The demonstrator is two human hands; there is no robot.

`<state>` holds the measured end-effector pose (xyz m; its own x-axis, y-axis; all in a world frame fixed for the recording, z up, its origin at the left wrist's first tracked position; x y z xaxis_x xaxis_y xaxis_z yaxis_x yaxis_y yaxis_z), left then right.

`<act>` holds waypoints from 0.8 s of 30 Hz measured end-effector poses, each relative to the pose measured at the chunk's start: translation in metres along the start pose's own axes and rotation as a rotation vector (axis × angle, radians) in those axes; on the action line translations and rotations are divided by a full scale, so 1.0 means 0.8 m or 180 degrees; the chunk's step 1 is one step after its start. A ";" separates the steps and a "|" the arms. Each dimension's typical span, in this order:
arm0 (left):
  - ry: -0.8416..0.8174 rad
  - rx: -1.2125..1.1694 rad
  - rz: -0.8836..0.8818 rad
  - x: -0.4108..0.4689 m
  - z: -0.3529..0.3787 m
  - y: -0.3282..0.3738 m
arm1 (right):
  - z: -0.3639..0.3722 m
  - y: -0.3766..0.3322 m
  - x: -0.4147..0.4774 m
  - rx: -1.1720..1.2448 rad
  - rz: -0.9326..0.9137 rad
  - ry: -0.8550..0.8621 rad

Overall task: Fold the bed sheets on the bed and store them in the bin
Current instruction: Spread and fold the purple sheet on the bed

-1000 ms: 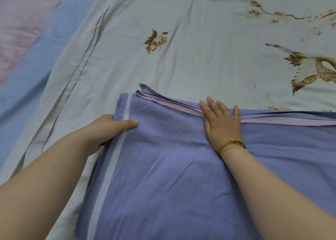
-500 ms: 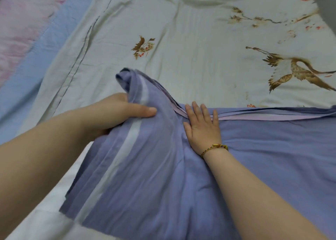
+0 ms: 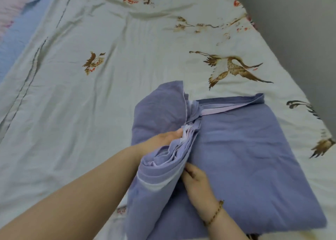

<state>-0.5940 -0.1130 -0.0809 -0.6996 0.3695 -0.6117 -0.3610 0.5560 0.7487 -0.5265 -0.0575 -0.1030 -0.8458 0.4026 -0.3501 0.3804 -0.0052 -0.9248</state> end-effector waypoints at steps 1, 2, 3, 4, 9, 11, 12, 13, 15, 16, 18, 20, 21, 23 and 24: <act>0.0017 0.0379 0.0265 0.002 0.009 -0.004 | -0.011 0.014 -0.002 -0.0039 0.0123 0.0143; 0.0065 0.0925 0.0569 0.007 0.019 -0.009 | -0.027 0.031 -0.007 0.0258 0.0350 0.0125; 0.0170 0.1503 0.0856 0.011 0.030 -0.014 | -0.041 0.037 -0.014 0.0581 0.0579 0.0191; 0.0320 0.2043 0.1067 0.014 0.037 -0.017 | -0.043 0.037 -0.019 0.1017 0.0864 0.0098; 0.0986 0.3172 0.1594 -0.011 0.058 -0.018 | -0.043 0.020 -0.037 0.1609 0.1650 -0.0392; 0.1219 0.3224 0.1600 -0.013 0.062 -0.020 | -0.056 0.019 -0.035 0.0921 0.1512 -0.0328; 0.1307 0.3158 0.1595 -0.014 0.063 -0.019 | -0.065 0.022 -0.033 0.0557 0.1381 -0.0238; 0.1367 0.3086 0.1619 -0.015 0.061 -0.015 | -0.073 0.021 -0.032 0.0307 0.1283 -0.0152; 0.1437 0.2763 0.1691 -0.021 0.056 -0.009 | -0.084 0.026 -0.035 0.0062 0.1191 -0.0087; 0.1445 0.2516 0.1665 -0.023 0.052 -0.009 | -0.087 0.031 -0.037 -0.0110 0.1138 -0.0096; 0.1539 0.2053 0.1627 -0.039 0.040 -0.007 | -0.093 0.040 -0.041 -0.0367 0.1032 -0.0131; 0.1618 0.2109 0.1647 -0.063 0.038 -0.014 | -0.099 0.046 -0.041 -0.0520 0.0919 -0.0011; 0.1525 0.2331 0.1672 -0.074 0.046 -0.022 | -0.099 0.045 -0.041 -0.0555 0.0874 0.0039; 0.1058 0.2864 0.1450 -0.081 0.070 -0.051 | -0.100 0.044 -0.042 -0.0658 0.0845 0.0120; 0.0997 0.3072 0.1429 -0.082 0.078 -0.060 | -0.101 0.045 -0.043 -0.0752 0.0842 0.0138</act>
<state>-0.4923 -0.1171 -0.0929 -0.8204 0.5540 -0.1411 0.5010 0.8156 0.2893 -0.4535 0.0024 -0.1123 -0.6917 0.4542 -0.5615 0.6645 0.0955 -0.7412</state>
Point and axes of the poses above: each hand's wrist, its own x-axis towards the middle knuckle, its own z-axis out of the palm, y = z × x, the point moved 10 cm from there along x, towards the middle knuckle, and after that the axes turned 15 degrees about y, right-handed, at the moved point
